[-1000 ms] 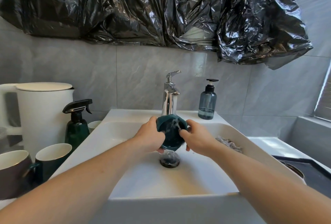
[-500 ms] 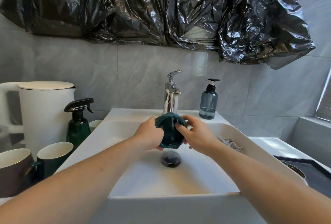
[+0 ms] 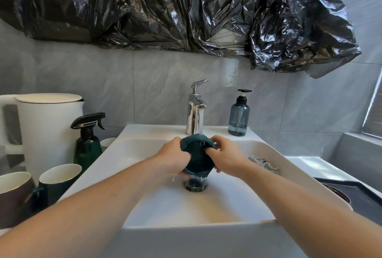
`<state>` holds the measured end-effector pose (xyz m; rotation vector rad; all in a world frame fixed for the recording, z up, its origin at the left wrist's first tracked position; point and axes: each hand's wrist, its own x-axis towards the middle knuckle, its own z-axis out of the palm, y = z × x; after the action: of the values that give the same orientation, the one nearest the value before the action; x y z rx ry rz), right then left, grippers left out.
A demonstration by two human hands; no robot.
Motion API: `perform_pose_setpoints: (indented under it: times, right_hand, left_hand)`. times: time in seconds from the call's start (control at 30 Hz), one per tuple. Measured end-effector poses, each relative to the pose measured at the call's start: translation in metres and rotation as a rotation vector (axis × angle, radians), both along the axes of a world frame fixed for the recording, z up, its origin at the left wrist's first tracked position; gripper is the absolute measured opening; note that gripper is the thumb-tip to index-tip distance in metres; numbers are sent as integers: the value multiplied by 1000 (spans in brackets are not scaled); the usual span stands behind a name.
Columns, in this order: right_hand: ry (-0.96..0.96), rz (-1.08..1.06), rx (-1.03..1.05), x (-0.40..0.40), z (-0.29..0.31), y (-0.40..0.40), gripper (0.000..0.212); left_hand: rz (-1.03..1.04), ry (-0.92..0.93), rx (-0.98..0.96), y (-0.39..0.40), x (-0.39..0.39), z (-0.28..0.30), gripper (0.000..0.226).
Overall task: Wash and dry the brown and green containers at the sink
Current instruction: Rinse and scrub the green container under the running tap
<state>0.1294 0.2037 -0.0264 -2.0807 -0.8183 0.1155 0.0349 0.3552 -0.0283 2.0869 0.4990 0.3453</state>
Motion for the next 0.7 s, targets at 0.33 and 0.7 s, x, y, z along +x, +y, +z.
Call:
perform_pose_setpoints:
  times: [0.33, 0.7]
  right_hand:
    - [169, 89, 120, -5, 4, 4, 46]
    - [102, -39, -7, -4, 5, 0, 43]
  left_hand:
    - [177, -32, -42, 10, -1, 6, 29]
    - [6, -2, -258, -2, -1, 8, 30]
